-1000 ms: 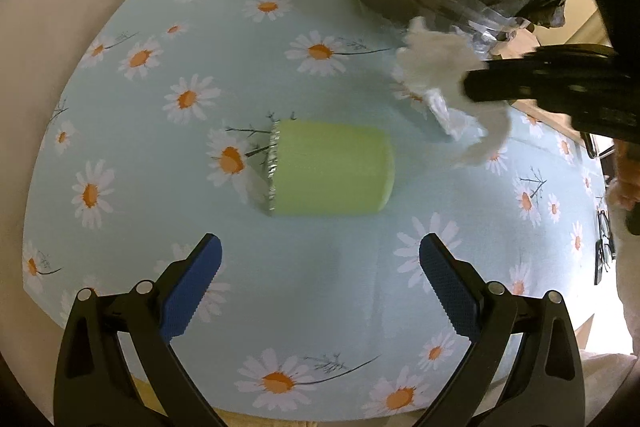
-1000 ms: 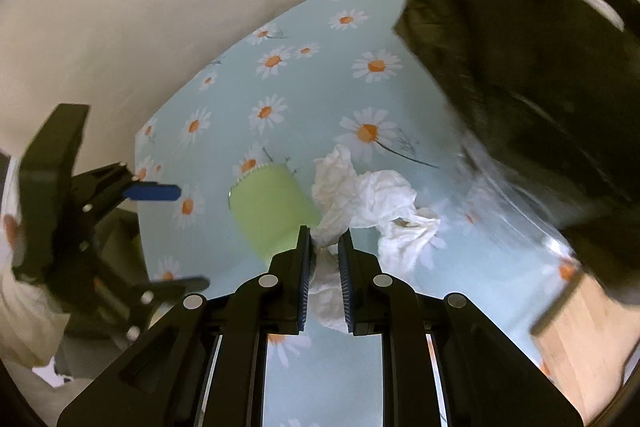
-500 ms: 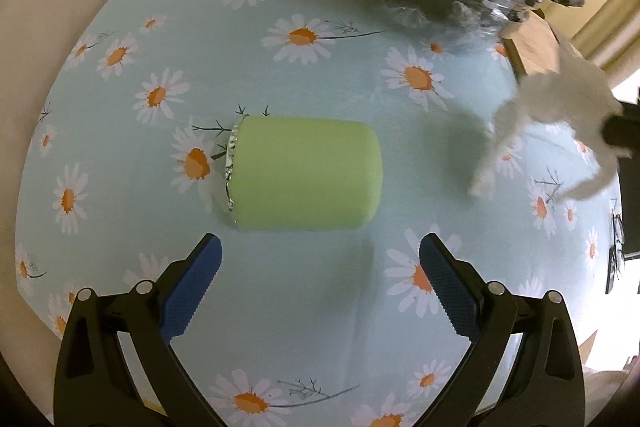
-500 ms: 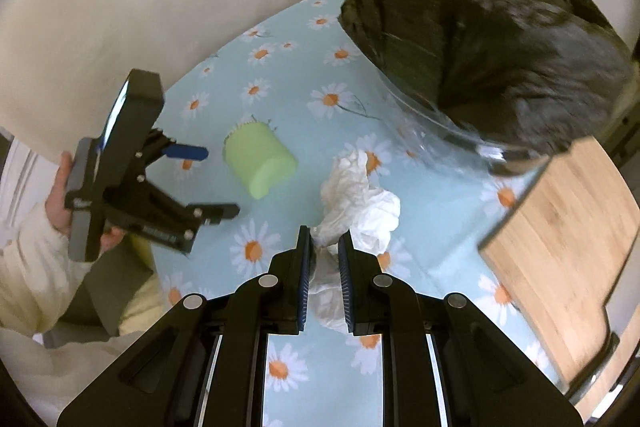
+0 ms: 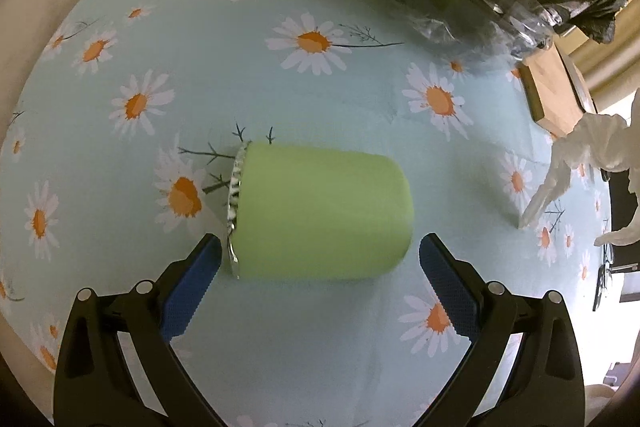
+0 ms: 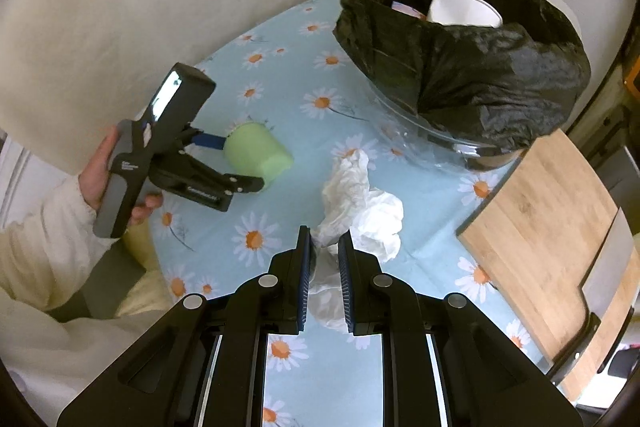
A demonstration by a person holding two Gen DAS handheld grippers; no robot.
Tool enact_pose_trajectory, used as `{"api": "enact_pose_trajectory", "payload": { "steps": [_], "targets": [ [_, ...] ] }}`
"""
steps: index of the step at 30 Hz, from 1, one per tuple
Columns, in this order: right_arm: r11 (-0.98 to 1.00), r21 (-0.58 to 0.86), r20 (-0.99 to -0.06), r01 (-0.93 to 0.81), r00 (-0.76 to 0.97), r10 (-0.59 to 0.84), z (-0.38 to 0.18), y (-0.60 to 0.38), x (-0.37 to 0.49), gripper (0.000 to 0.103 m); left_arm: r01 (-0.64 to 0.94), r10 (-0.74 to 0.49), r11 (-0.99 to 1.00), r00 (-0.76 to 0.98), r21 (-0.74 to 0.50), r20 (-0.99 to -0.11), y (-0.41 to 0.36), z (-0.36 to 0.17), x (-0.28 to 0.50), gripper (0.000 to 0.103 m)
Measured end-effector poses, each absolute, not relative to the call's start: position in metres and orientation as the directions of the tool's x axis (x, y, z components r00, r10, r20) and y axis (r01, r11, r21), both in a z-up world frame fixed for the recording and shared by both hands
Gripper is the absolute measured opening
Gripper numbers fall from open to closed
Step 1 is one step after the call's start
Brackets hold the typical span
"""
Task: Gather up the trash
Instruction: 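Grasp the white tissue with the right tool while the left tool grasps the green sponge, then carry the tissue and sponge over the bin and open both tools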
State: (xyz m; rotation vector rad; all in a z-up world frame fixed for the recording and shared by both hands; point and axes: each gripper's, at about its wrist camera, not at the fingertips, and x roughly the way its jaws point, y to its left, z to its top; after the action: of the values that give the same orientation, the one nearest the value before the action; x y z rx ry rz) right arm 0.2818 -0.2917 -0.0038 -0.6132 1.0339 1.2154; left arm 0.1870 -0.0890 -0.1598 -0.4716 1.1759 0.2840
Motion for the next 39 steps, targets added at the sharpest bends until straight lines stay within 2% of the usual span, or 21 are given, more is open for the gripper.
{"api": "enact_pose_trajectory", "payload": {
  "steps": [2,4,5,8,23,39],
  "targets": [
    [0.284,0.138,-0.890,-0.949,0.007,0.456,-0.006,-0.288,0.282,0.013,-0.453,-0.026,0.869,0.362,-0.200,-0.932,-0.085,-0.161,0.189,0.096],
    [0.291,0.138,-0.893,-0.947,0.008,0.450,-0.008,-0.286,0.282,0.013,-0.447,-0.017,0.875,0.356,-0.186,-0.934,-0.081,-0.160,0.190,0.082],
    [0.294,0.137,-0.895,-0.946,0.010,0.446,-0.008,-0.285,0.282,0.013,-0.446,-0.016,0.876,0.354,-0.184,-0.935,-0.079,-0.158,0.191,0.081],
    [0.304,0.131,-0.898,-0.944,0.018,0.440,-0.007,-0.285,0.280,0.013,-0.448,-0.067,0.862,0.358,-0.235,-0.931,-0.070,-0.150,0.185,0.081],
    [0.311,0.127,-0.853,-0.942,0.057,0.519,0.011,-0.311,0.256,0.013,-0.419,0.027,0.900,0.323,-0.118,-0.946,-0.089,-0.109,0.141,0.081],
    [0.500,0.081,-0.812,-0.862,0.234,0.535,0.053,-0.293,0.228,0.013,-0.199,0.002,0.977,0.377,-0.078,-0.926,-0.064,-0.056,0.122,0.081]
  ]
}}
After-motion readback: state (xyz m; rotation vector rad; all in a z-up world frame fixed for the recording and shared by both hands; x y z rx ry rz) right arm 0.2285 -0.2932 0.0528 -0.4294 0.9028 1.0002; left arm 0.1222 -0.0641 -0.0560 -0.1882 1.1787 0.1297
